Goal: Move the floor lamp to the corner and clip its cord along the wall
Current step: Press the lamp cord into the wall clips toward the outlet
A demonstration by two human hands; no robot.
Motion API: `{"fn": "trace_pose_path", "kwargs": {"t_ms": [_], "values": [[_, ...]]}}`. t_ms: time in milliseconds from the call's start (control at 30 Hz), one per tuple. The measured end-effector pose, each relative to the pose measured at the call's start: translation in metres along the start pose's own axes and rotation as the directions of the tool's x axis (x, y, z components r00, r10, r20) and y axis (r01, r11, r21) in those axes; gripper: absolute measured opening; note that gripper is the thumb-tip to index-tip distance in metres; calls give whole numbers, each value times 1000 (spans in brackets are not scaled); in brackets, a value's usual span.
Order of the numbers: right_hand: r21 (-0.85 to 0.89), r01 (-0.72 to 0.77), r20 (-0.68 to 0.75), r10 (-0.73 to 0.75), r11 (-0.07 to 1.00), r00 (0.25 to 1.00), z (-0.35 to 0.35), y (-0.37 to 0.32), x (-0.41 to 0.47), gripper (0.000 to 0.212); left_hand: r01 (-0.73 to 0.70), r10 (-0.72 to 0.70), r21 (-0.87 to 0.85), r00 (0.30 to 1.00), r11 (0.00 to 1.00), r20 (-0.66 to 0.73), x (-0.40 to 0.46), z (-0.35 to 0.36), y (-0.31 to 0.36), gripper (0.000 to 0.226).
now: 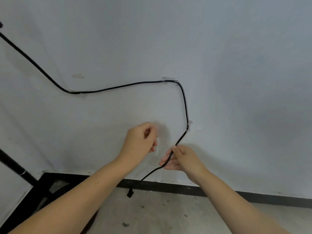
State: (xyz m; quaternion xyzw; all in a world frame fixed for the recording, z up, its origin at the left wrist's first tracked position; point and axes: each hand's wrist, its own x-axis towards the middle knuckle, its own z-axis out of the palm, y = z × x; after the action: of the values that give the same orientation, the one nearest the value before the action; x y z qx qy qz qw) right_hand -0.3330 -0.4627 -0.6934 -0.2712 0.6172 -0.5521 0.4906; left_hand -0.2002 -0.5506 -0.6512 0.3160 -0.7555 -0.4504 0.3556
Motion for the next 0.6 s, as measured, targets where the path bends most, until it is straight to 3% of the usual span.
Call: {"fn": "trace_pose_path", "kwargs": {"t_ms": [100, 167, 200, 267, 333, 400, 467, 500, 600], "values": [[28, 0, 21, -1, 1000, 1000, 2, -1, 2, 34, 108, -141, 206, 978, 973, 154, -40, -6, -57, 21], [61, 4, 22, -5, 998, 1000, 5, 1, 6, 32, 278, -320, 161, 857, 947, 403, -54, -1, -84, 22], [68, 9, 15, -10, 998, 1000, 6, 2, 7, 31, 346, -353, 112, 786, 932, 507, -58, 2, -93, 25], [62, 26, -6, -25, 998, 1000, 7, 5, 12, 30, 377, -349, 83, 721, 922, 599, -59, 8, -106, 17], [58, 38, -22, -36, 998, 999, 8, 7, 15, 30, 393, -349, 55, 734, 918, 582, -58, 13, -116, 11], [65, 38, -27, -37, 997, 999, 9, 7, 17, 30, 377, -341, 11, 823, 926, 454, -56, 17, -124, 3], [66, 33, -17, -32, 997, 999, 10, 7, 19, 30, 304, -277, -10, 880, 953, 385, -53, 20, -129, 27], [68, 29, -9, -29, 997, 1000, 11, 7, 19, 29, 260, -233, -10, 883, 966, 407, -53, 22, -131, 32], [67, 19, -21, -17, 998, 1000, 7, 8, 21, 28, 237, -207, 0, 850, 972, 484, -49, 23, -133, 17]]}}
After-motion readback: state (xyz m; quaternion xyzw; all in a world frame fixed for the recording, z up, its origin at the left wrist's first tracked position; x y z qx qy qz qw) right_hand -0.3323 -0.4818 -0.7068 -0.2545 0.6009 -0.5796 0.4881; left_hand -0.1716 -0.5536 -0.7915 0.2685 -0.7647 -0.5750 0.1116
